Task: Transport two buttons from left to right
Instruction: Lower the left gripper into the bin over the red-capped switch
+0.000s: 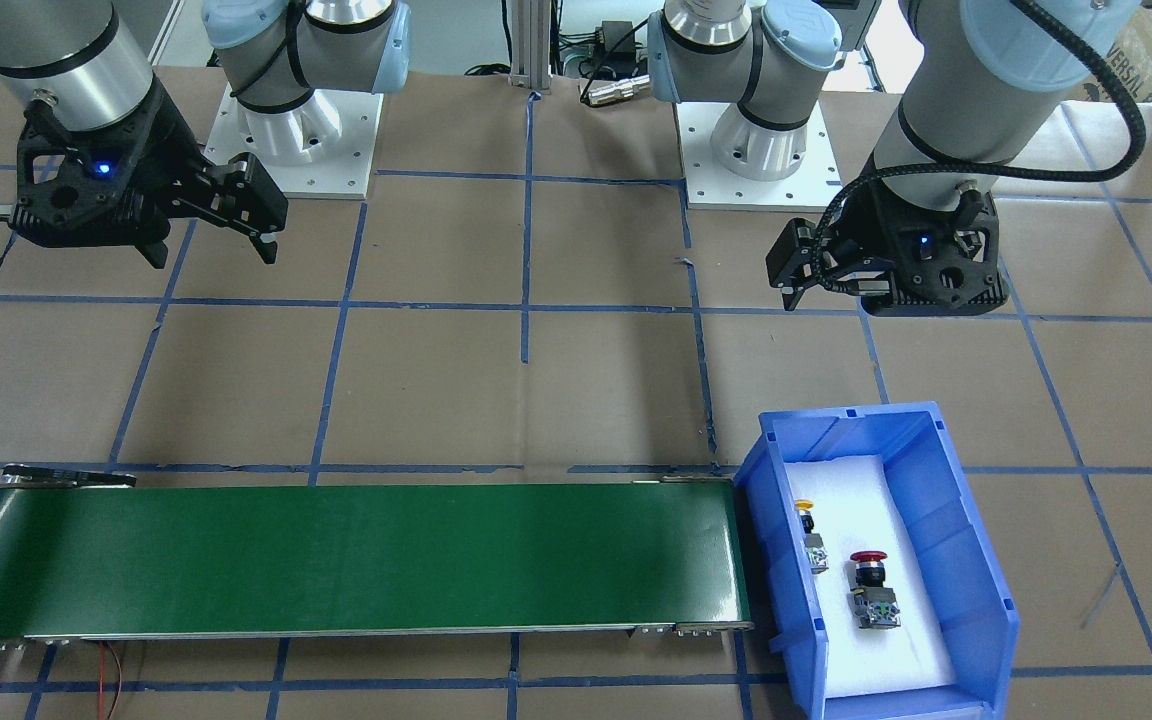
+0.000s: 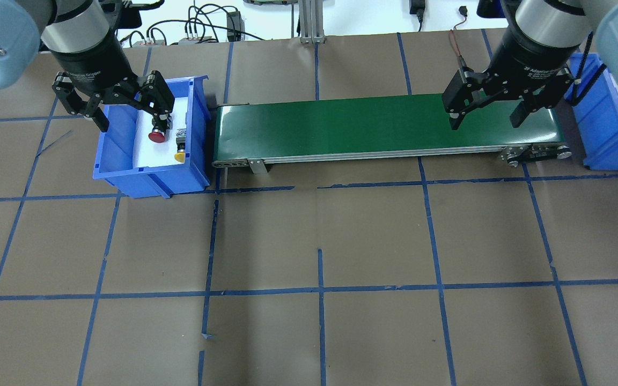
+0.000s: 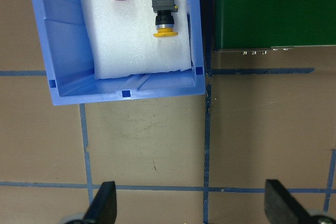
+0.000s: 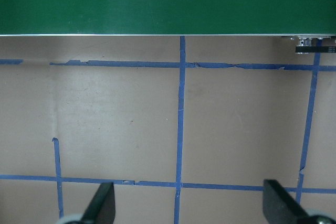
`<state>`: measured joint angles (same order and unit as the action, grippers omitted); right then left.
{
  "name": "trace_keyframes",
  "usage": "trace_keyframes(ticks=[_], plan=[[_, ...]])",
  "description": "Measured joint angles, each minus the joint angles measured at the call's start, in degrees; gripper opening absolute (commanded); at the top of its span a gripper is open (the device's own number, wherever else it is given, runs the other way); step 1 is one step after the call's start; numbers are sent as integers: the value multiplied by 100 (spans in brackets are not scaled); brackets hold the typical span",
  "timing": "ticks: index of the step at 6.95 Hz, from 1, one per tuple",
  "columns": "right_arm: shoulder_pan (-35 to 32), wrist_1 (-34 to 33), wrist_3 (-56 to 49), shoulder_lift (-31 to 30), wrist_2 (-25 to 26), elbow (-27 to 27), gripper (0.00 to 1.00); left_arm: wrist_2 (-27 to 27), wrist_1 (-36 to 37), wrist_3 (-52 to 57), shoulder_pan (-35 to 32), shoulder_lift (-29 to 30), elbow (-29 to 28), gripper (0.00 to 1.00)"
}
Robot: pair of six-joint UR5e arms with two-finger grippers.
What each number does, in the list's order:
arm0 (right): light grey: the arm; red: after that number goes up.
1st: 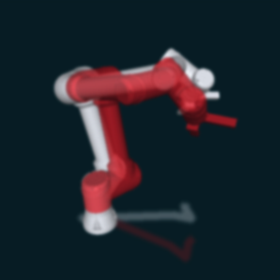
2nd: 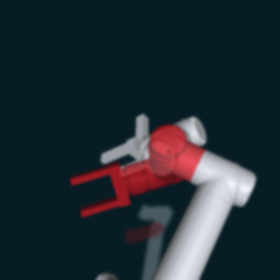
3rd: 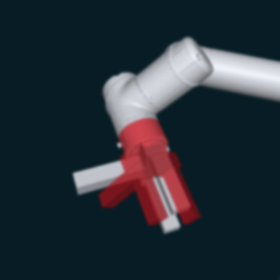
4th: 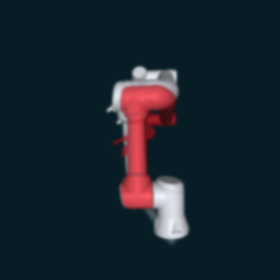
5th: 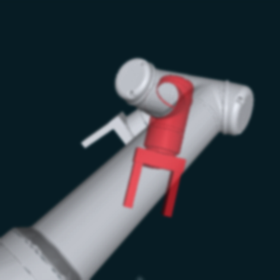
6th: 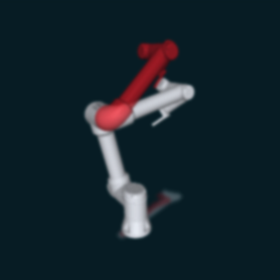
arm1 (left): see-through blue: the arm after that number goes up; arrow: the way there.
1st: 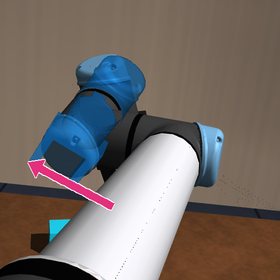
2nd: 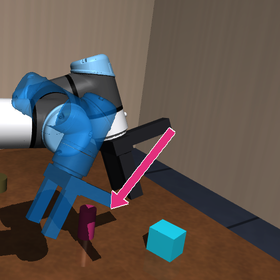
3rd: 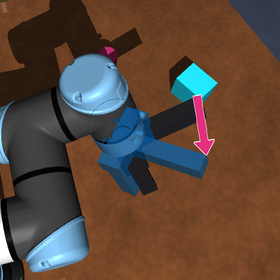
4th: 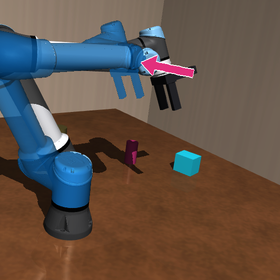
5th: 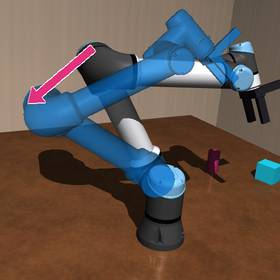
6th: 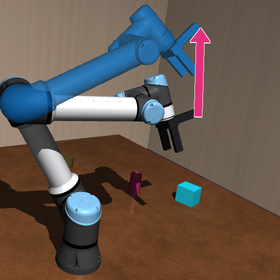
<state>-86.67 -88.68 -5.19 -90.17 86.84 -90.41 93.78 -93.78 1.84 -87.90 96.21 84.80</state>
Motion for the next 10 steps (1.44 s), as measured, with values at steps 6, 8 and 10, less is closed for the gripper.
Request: trace_keyframes(ticks=[6, 8, 10], plan=[[-2, 4, 0, -9, -11, -3, 100, -226, 573, 295, 669, 461, -152, 100], [-3, 1, 0, -9, -17, -3, 100, -365, 1523, 494, 788, 1184, -234, 100], [-1, 2, 0, -9, -18, -3, 100, -389, 2020, 555, 799, 1904, -616, 100]])
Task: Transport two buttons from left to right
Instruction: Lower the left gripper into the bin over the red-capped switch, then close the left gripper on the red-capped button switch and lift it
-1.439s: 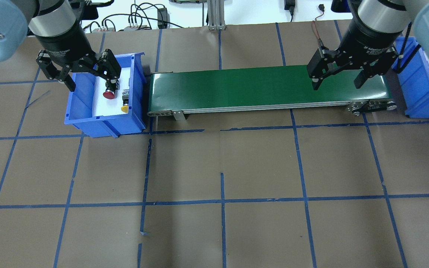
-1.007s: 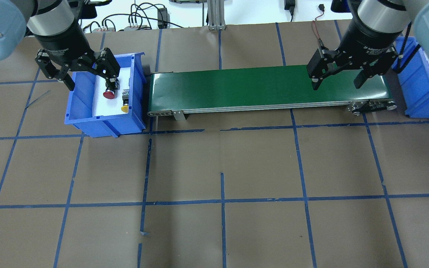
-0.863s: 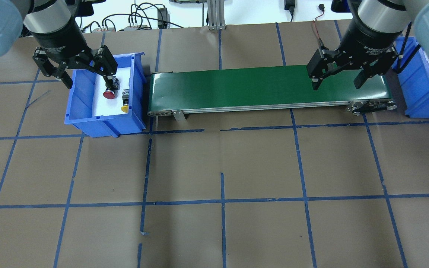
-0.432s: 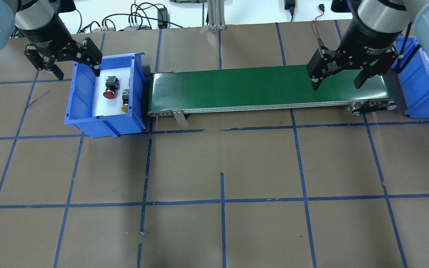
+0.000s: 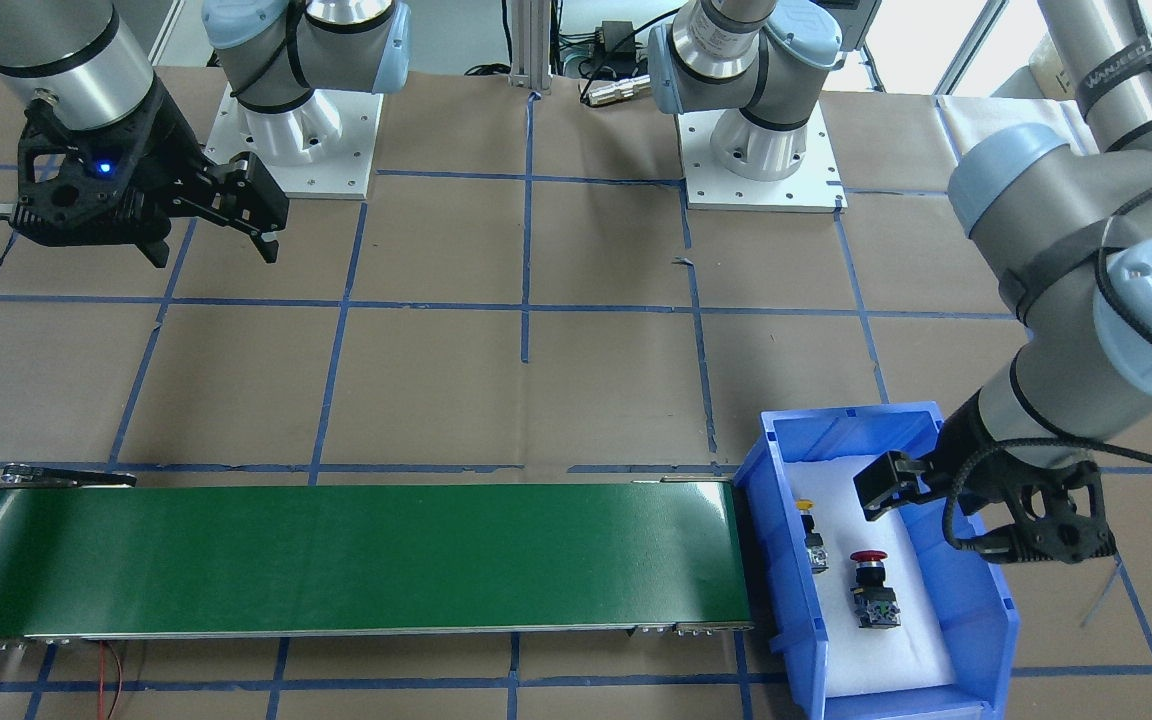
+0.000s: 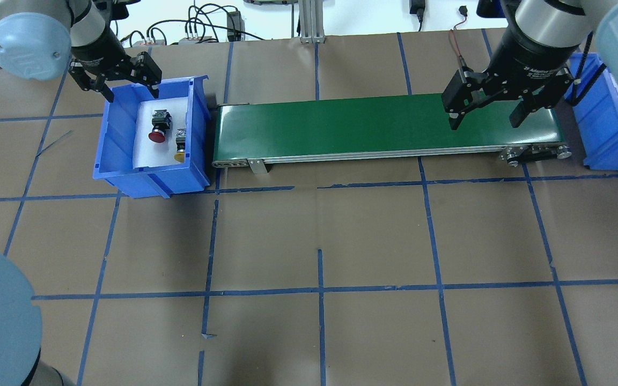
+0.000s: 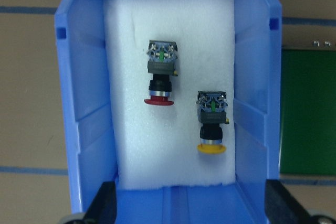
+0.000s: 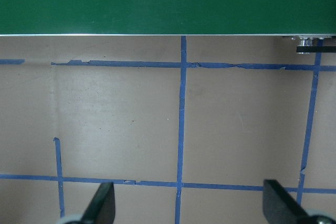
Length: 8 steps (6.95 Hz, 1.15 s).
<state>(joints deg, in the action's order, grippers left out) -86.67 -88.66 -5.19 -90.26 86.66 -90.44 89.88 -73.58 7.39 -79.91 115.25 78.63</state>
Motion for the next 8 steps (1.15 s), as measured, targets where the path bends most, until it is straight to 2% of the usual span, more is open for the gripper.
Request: trace_keyframes(ticks=[2, 4, 8], plan=[[-2, 6, 0, 3, 0, 0, 100, -4, 207, 273, -2, 702, -594, 100], [-5, 7, 0, 7, 0, -2, 100, -10, 377, 541, -13, 1111, -823, 100], [-6, 7, 0, 9, -16, -8, 100, 22, 438, 866, -15, 1210, -381, 98]])
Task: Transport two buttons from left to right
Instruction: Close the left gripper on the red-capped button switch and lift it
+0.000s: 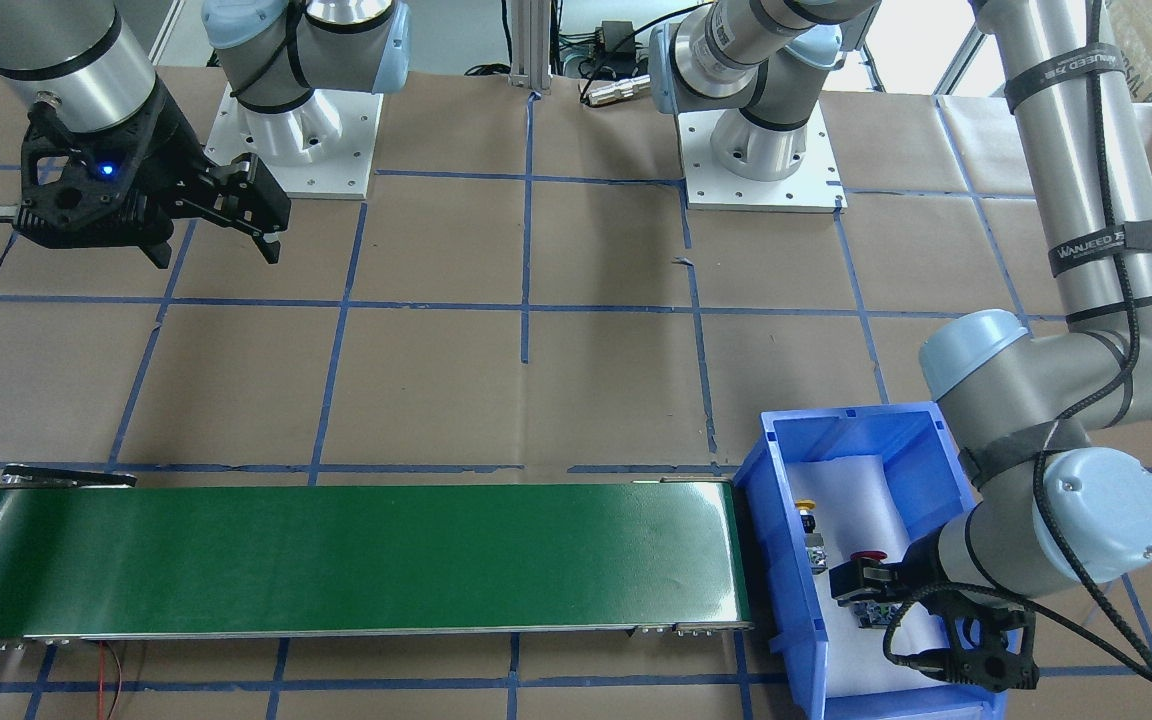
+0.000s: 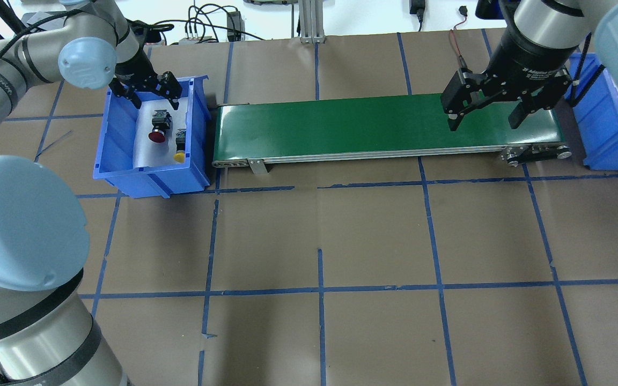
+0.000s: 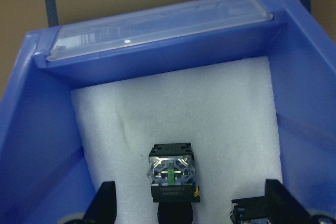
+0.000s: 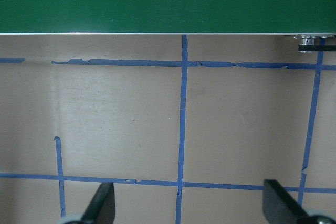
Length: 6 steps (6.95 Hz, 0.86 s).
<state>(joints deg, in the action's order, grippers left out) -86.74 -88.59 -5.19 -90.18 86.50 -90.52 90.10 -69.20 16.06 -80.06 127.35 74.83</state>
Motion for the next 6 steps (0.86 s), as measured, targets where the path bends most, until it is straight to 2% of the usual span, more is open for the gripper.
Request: trace_keyframes(ticks=[6], plan=[[0, 1, 0, 41, -1, 0, 100, 42, 3, 208, 16, 83, 153, 98]])
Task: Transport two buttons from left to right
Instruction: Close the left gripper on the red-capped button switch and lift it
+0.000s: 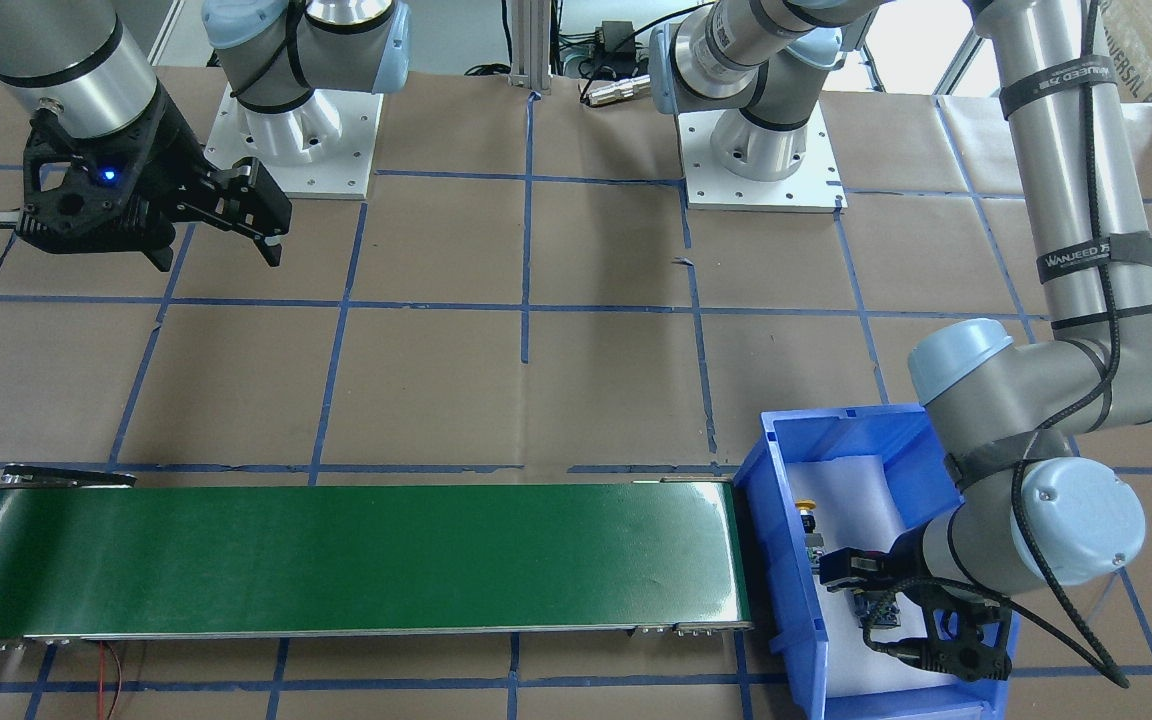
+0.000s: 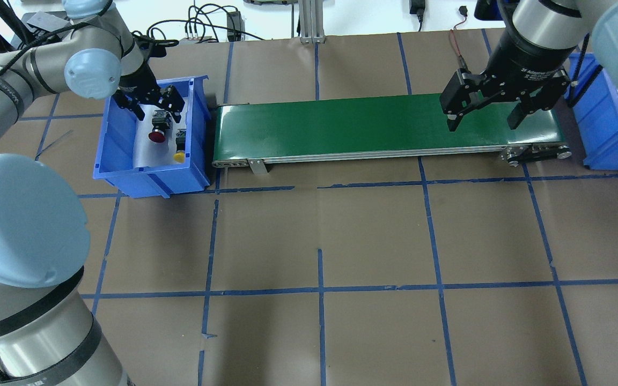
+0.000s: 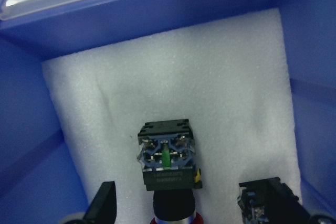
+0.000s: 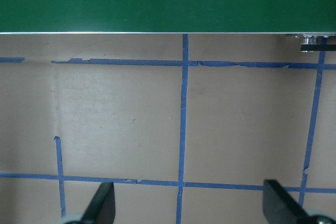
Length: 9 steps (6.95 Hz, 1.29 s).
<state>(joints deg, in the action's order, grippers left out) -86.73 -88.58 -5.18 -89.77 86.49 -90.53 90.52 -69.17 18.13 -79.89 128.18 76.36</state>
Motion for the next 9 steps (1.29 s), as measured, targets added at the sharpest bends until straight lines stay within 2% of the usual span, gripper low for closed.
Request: trace_keyframes(ticks=[1, 2, 3, 4, 5, 7, 9], plan=[[4, -1, 0, 4, 5, 0, 100, 3, 0, 4, 0, 53, 1, 98], [6, -1, 0, 4, 6, 0, 100, 9, 0, 5, 0, 106, 2, 89], [7, 0, 0, -2, 3, 0, 100, 14, 0, 4, 0, 158, 0, 51], [7, 3, 0, -9, 1, 1, 100, 17, 2, 0, 9, 186, -8, 20], [7, 1, -2, -6, 2, 5, 100, 16, 10, -4, 18, 191, -18, 14], [7, 5, -2, 1, 13, 8, 100, 18, 18, -29, 25, 148, -82, 14], [7, 7, 8, -3, 13, 4, 100, 53, -140, -42, 25, -157, -139, 14]])
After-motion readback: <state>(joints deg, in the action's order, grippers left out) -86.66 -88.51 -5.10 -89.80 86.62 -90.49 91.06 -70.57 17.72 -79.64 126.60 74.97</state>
